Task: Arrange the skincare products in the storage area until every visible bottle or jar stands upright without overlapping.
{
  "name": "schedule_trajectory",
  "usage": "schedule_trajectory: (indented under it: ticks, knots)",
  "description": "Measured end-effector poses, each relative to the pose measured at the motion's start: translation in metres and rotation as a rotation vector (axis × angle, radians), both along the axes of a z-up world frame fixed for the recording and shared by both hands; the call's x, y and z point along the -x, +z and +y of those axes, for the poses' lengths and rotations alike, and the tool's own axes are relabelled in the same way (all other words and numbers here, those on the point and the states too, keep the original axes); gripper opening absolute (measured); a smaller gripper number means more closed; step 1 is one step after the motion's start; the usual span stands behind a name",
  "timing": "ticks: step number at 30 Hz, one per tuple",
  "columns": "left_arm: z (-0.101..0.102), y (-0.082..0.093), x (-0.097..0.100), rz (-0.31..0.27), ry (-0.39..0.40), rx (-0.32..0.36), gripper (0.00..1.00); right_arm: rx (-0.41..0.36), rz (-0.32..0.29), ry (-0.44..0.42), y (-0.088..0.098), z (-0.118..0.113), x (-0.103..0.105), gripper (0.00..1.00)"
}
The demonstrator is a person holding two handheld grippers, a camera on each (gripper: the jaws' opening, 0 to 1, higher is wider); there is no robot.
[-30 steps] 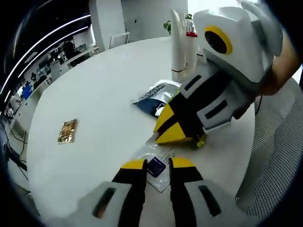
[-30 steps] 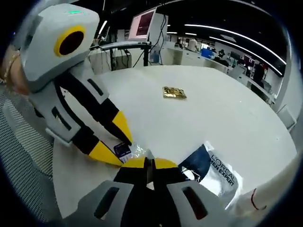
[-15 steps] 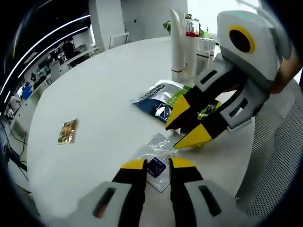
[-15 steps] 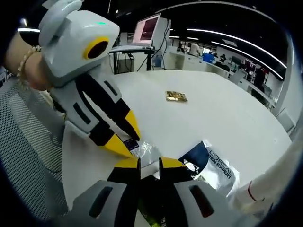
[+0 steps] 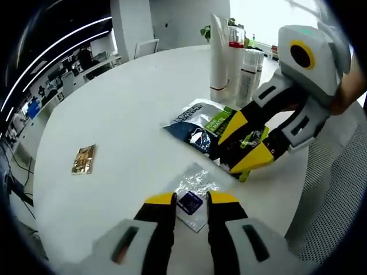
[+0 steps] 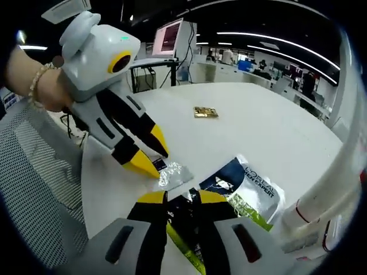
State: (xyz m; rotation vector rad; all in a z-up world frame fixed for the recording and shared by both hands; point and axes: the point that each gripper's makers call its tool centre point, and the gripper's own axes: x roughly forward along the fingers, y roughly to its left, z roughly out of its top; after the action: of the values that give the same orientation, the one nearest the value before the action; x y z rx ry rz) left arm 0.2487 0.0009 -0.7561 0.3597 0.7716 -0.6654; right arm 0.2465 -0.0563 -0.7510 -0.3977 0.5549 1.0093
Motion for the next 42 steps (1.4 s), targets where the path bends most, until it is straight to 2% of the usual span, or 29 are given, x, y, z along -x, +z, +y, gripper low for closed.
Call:
schedule_trajectory:
  ticks: [16,23,26,29,42]
  knots:
    - [0.000,0.009,0.002,-0.005,0.010,0.011,0.28,-0.026,0.006,-0.030,0.004,-0.007,0.004,0.31]
    - [0.004,0.010,0.004,-0.001,0.030,0.018,0.38,-0.040,0.012,-0.071,0.011,-0.017,0.008,0.40]
    - [0.007,0.010,0.004,-0.004,0.043,0.022,0.41,-0.106,0.041,-0.107,0.018,-0.021,0.012,0.48]
    - [0.007,0.012,0.007,-0.003,0.048,0.026,0.43,-0.122,0.050,-0.123,0.020,-0.027,0.015,0.55]
    - [0.009,0.025,0.017,-0.002,0.104,0.112,0.55,-0.133,0.074,-0.195,0.030,-0.055,0.031,0.67]
